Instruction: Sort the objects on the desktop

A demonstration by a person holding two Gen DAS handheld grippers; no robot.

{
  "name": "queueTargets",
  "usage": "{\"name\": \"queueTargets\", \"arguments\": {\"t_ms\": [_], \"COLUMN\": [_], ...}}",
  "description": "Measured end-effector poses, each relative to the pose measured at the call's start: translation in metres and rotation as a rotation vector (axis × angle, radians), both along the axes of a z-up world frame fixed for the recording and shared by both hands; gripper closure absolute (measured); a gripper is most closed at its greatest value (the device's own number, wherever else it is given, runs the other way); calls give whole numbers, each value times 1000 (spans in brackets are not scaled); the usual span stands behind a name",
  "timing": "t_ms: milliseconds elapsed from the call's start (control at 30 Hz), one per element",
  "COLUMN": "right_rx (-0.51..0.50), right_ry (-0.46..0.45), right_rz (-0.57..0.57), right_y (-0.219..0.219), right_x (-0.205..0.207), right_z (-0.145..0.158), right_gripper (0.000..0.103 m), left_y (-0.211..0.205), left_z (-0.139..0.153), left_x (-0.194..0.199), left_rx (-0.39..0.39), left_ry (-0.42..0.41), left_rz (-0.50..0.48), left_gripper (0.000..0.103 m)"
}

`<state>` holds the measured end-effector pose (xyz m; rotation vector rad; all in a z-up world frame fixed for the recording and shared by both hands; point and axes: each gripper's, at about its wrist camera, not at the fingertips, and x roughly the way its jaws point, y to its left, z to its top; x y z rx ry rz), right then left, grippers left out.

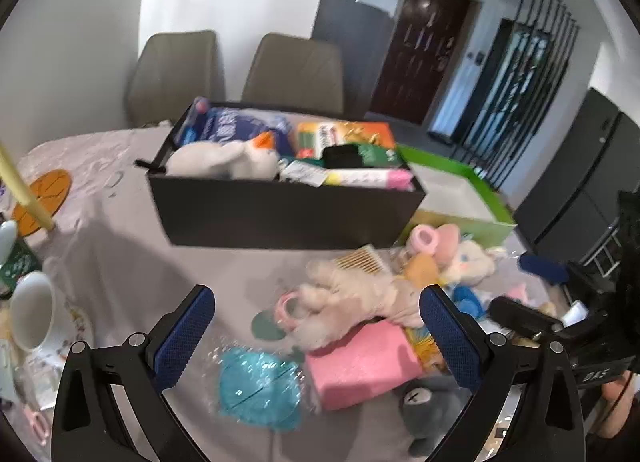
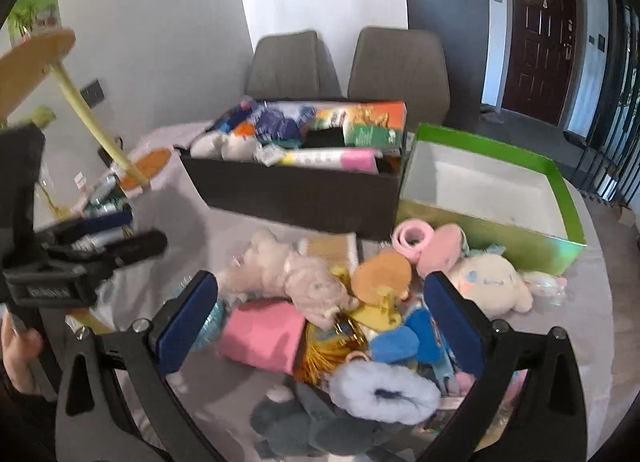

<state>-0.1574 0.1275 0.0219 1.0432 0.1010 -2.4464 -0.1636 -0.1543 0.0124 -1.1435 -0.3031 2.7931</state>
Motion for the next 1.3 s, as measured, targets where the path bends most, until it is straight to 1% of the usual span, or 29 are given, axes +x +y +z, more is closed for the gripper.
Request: {"name": "queueTargets", "arguments": {"t_ms": [33,133,200,233,300,333,367,433,467,500,567,667,733,800,900,933,1033,1167,1233,1267,1300], "right_rx": [3,46,107,119,100,88,78,-3,-44,-61,-59,-107,-133,-160,-219,-228,-219,-254,-261,-267,-271], "right_ry": [-4,23,61,61,41,49,35,2,-5,2,3,-44,-67,-89,-134,-152,-203,-276,-303,-317,-328], "right_rz": [-3,0,22,36,51,39,28,42,52,52,40,52,69,79,75,65,48,45,37,38,38], "right_y": [-1,-4,-8,-10,-9,-8,-7,-2,0,0,0,1,0,0,2,2,0,-1,-1,-2,-2], "right_x": [0,3,7,9,6,6,3,0,0,0,-1,-9,-14,-19,-27,-30,-39,-48,-52,-53,-55], "right_z": [-1,-2,-4,-5,-5,-4,-2,1,2,3,4,1,0,-2,-5,-7,-14,-26,-32,-35,-38], "right_gripper": [0,0,0,0,0,0,0,0,0,0,0,0,0,1,1,3,16,19,22,25,26], "left_y": [1,3,5,6,5,3,1,-3,-3,-4,-3,-3,-3,-5,-11,-12,-12,-13,-15,-16,-17], "left_z": [0,-4,-8,-10,-14,-15,-17,-18,-18,-17,-16,-15,-11,-9,-9,-10,-14,-21,-25,-27,-29], "left_x": [-1,-3,-4,-6,-7,-9,-10,-10,-10,-10,-11,-12,-12,-12,-19,-21,-26,-32,-35,-37,-40], "left_rx": [-12,-58,-72,-82,-73,-52,-25,4,-3,-20,-33,-60,-83,-70,-13,0,2,21,40,51,61], "left_ry": [2,-8,-22,-34,-46,-57,-65,-61,-55,-44,-37,-26,-3,12,7,1,-8,-26,-27,-33,-40], "left_rz": [-1,3,-13,-24,-19,-15,-13,-9,2,16,15,20,32,29,3,-1,-5,-14,-18,-18,-20], "left_gripper": [1,1,1,1,1,1,1,1,1,1,1,1,1,1,1,1,1,1,5,11,19]}}
